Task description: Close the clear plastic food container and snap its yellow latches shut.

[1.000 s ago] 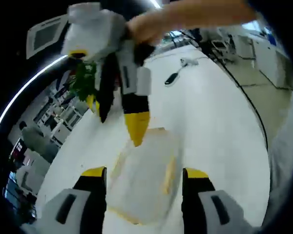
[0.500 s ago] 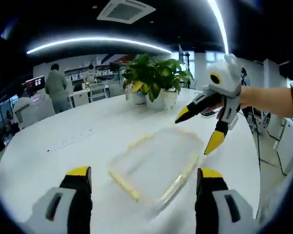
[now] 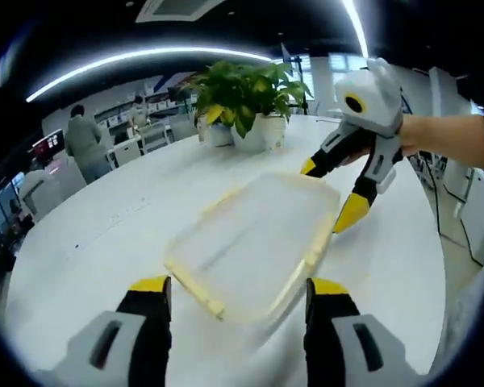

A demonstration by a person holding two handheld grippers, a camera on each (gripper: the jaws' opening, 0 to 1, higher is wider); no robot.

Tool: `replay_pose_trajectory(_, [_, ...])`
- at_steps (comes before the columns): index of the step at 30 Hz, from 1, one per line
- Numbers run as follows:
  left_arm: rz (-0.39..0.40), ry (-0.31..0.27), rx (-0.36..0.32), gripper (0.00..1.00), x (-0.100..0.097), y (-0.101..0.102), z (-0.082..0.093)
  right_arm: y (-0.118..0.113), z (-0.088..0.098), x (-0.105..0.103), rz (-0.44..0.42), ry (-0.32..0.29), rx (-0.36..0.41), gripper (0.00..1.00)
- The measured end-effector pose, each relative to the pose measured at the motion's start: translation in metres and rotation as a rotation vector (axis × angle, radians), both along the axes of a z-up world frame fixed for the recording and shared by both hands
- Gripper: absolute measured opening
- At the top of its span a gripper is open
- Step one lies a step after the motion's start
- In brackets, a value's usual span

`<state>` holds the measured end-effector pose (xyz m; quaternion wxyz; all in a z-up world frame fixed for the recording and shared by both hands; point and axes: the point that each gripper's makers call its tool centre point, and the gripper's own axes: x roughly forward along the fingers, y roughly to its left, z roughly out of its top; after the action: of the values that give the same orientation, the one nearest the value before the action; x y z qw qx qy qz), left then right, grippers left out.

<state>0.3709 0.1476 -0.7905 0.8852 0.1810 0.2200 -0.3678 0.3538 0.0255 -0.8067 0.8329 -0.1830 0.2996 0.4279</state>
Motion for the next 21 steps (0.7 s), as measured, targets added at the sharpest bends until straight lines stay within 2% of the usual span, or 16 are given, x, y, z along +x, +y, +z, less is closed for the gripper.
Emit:
replay_pose_trajectory(5, [-0.01,0.023,-0.009,0.52,-0.004,0.002,0.0,0.002,-0.001,0.0,-0.002,0.005,0.001,0.44])
replay_pose_trajectory(12, [0.001,0.039,-0.012,0.49,-0.004,0.011,-0.001,0.011,-0.003,0.001,-0.01,0.025,0.008,0.42])
replay_pose_trajectory(16, [0.033,0.052,-0.018,0.46,-0.002,0.026,-0.002,0.026,-0.003,0.004,-0.001,0.03,0.017,0.41])
replay_pose_trajectory(21, [0.106,0.066,-0.013,0.41,0.006,0.056,-0.003,0.05,-0.003,0.008,0.033,0.026,0.028,0.37])
